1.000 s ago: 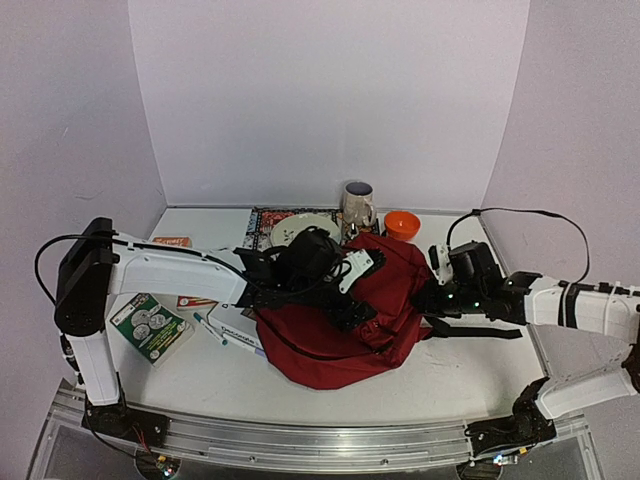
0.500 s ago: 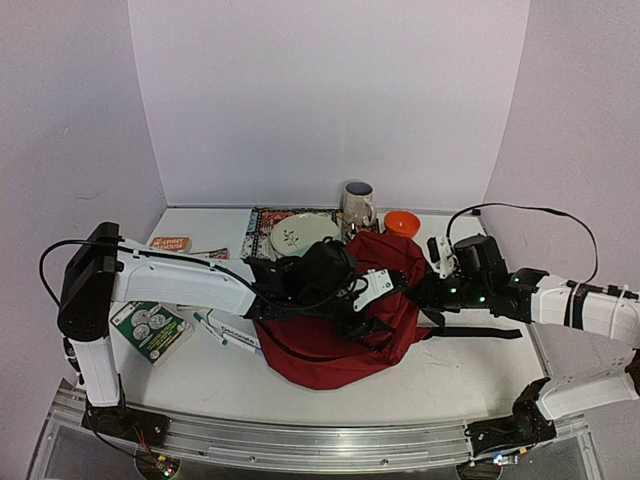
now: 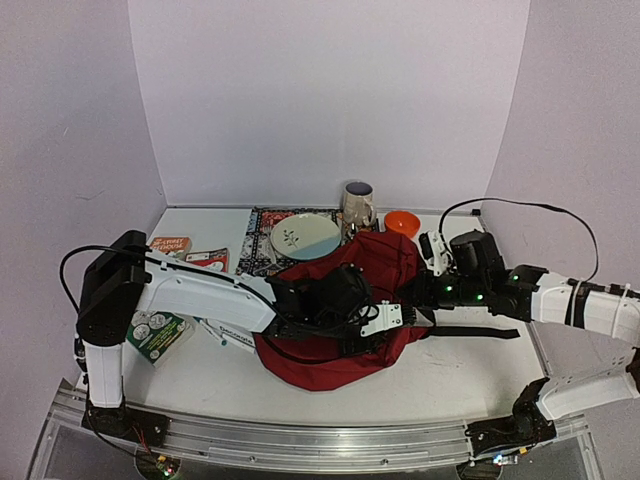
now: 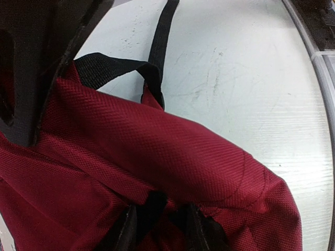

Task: Pack the student bag
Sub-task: Grab the student bag from the lower front pocket.

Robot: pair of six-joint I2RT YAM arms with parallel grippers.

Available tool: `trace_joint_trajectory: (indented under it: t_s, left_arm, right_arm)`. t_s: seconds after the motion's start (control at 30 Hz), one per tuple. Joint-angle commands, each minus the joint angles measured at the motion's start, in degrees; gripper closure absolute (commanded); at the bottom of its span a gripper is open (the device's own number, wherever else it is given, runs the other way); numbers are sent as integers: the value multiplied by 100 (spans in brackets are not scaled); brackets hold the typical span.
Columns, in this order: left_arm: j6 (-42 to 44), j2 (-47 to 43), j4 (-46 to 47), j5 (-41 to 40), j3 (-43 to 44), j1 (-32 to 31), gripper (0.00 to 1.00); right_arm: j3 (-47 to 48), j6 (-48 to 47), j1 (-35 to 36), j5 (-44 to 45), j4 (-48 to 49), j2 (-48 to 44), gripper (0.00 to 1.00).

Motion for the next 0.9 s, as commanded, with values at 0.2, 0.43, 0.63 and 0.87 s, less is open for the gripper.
trace_joint_trajectory:
  t_s: [0.2,0.43,0.63,0.87]
  left_arm:
    - [208,88,170,-667,331,23,76]
    - [128,168,180,-664,319,22,80]
    - [4,125,202,-565,272,20,100]
    - [-459,-288,674,-959,-169,28,100]
  right_arm:
    - [404,-146,187,-204,148,-82,100]
    - [418,-176,208,-143,107,-119,100]
    - [370,-198,217,30,70,-165,100]
    - [260,-269,209,550,-149,-355,100]
